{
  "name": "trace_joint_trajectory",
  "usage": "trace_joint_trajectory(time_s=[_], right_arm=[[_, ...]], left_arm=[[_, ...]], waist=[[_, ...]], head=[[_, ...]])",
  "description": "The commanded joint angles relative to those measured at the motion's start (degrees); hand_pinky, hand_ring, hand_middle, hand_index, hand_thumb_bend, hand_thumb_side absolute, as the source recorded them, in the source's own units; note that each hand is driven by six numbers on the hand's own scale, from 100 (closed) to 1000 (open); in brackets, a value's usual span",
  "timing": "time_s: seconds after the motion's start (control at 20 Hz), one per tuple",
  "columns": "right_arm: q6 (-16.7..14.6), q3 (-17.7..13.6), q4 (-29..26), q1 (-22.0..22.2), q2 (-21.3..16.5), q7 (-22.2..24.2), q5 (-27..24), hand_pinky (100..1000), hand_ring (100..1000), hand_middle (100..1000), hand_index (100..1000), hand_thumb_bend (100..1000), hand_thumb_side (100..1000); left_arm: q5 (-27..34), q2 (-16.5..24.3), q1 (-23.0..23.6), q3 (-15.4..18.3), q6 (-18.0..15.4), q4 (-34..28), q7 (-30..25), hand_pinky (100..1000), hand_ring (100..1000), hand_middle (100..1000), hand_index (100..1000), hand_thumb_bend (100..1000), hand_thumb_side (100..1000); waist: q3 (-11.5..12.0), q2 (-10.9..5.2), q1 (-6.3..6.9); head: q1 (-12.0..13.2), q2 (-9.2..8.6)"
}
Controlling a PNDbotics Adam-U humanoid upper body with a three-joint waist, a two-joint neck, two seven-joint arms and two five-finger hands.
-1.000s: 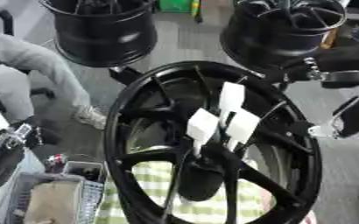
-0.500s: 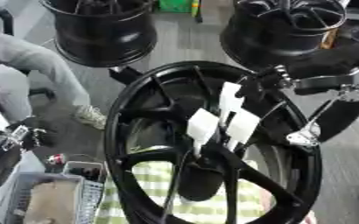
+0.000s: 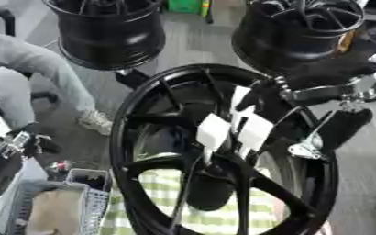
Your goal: Pull the pin out of the wheel hub.
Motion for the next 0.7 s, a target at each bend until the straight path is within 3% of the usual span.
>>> trace_joint_trajectory(time_s=[0.05, 0.7], right_arm=[[0.83, -0.48, -0.68, -0.58, -0.58, -0.05, 0.78, 859, 881, 930, 1000, 219, 385], [3.13, -0.69, -0.68, 0.19, -0.43, 1.11, 4.46, 873, 899, 922, 1000, 225, 404]], left_arm=[[-0.19, 1.01, -0.64, -0.01, -0.12, -0.85, -0.12, 706, 614, 641, 704, 100, 832], [-0.14, 1.04, -0.77, -0.02, -0.46, -0.66, -0.14, 707, 614, 641, 704, 100, 831]], waist=[[0.01, -0.38, 0.29], [-0.05, 0.01, 0.58]], head=[[-0.13, -0.15], [-0.23, -0.15]])
